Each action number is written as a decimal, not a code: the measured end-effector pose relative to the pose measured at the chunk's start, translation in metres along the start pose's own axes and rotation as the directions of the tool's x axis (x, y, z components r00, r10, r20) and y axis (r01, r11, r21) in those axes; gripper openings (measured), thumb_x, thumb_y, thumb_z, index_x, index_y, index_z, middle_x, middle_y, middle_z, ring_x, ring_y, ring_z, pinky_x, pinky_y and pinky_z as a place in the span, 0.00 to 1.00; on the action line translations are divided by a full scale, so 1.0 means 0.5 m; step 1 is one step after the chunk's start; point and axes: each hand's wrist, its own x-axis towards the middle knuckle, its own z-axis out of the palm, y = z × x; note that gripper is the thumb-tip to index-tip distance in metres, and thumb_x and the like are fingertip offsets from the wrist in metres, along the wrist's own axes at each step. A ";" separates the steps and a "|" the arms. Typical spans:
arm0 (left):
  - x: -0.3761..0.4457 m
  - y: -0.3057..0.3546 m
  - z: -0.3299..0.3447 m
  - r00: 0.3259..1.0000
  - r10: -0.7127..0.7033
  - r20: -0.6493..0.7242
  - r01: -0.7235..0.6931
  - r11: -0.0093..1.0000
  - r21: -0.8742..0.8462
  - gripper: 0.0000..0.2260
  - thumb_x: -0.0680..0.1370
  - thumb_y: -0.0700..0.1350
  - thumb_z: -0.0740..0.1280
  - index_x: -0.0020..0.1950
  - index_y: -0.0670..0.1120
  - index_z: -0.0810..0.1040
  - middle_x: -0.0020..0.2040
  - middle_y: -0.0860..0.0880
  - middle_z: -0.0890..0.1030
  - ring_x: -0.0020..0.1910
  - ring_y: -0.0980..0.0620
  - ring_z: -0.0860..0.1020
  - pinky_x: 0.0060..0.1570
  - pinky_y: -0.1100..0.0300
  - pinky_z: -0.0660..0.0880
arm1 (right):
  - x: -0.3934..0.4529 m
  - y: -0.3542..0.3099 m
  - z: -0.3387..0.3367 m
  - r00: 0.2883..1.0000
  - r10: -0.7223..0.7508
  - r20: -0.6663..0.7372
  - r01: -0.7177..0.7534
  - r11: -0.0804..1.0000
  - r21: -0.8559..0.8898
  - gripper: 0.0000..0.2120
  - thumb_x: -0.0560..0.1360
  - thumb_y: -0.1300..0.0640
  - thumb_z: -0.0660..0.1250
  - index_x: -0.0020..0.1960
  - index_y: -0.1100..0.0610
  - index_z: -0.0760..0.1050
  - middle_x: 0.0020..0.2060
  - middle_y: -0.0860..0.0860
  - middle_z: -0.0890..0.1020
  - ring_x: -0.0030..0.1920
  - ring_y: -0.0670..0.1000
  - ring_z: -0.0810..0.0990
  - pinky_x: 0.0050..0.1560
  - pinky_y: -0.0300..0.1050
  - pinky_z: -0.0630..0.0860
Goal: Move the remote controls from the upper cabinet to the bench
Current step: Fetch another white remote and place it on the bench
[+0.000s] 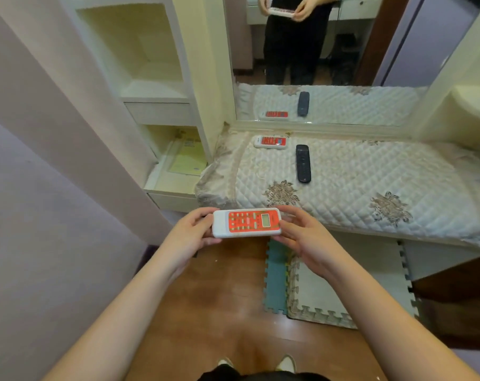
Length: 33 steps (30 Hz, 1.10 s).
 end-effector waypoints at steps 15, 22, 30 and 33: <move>0.380 0.065 0.008 0.962 -0.110 0.249 0.110 0.994 0.014 0.12 0.82 0.44 0.60 0.62 0.44 0.78 0.55 0.45 0.83 0.52 0.51 0.82 0.46 0.59 0.81 | 0.270 -0.047 0.011 0.947 0.010 -0.322 -0.020 0.999 -0.029 0.16 0.75 0.60 0.69 0.62 0.55 0.74 0.54 0.56 0.82 0.54 0.53 0.82 0.55 0.48 0.80; 0.535 0.063 -0.017 0.931 -0.141 0.337 0.112 0.988 0.105 0.16 0.81 0.46 0.61 0.67 0.43 0.75 0.59 0.46 0.81 0.55 0.50 0.81 0.47 0.60 0.81 | 0.381 -0.058 0.031 0.920 0.028 -0.390 -0.029 1.000 0.005 0.15 0.76 0.59 0.67 0.62 0.57 0.74 0.56 0.54 0.82 0.55 0.52 0.82 0.54 0.43 0.79; 0.617 0.040 0.051 0.931 -0.211 0.298 0.183 0.976 0.118 0.14 0.81 0.43 0.60 0.67 0.47 0.70 0.59 0.43 0.78 0.56 0.50 0.79 0.49 0.59 0.80 | 0.460 -0.053 -0.021 0.885 0.107 -0.454 -0.099 0.994 0.042 0.08 0.78 0.61 0.62 0.54 0.53 0.77 0.51 0.53 0.83 0.54 0.49 0.82 0.56 0.42 0.77; 0.651 0.033 0.079 0.932 -0.239 0.272 0.206 0.968 0.147 0.15 0.81 0.43 0.60 0.67 0.44 0.72 0.60 0.44 0.78 0.56 0.51 0.79 0.49 0.59 0.80 | 0.506 -0.050 -0.051 0.887 0.133 -0.441 -0.134 0.991 0.031 0.10 0.78 0.62 0.62 0.55 0.53 0.77 0.52 0.54 0.83 0.56 0.50 0.81 0.60 0.46 0.76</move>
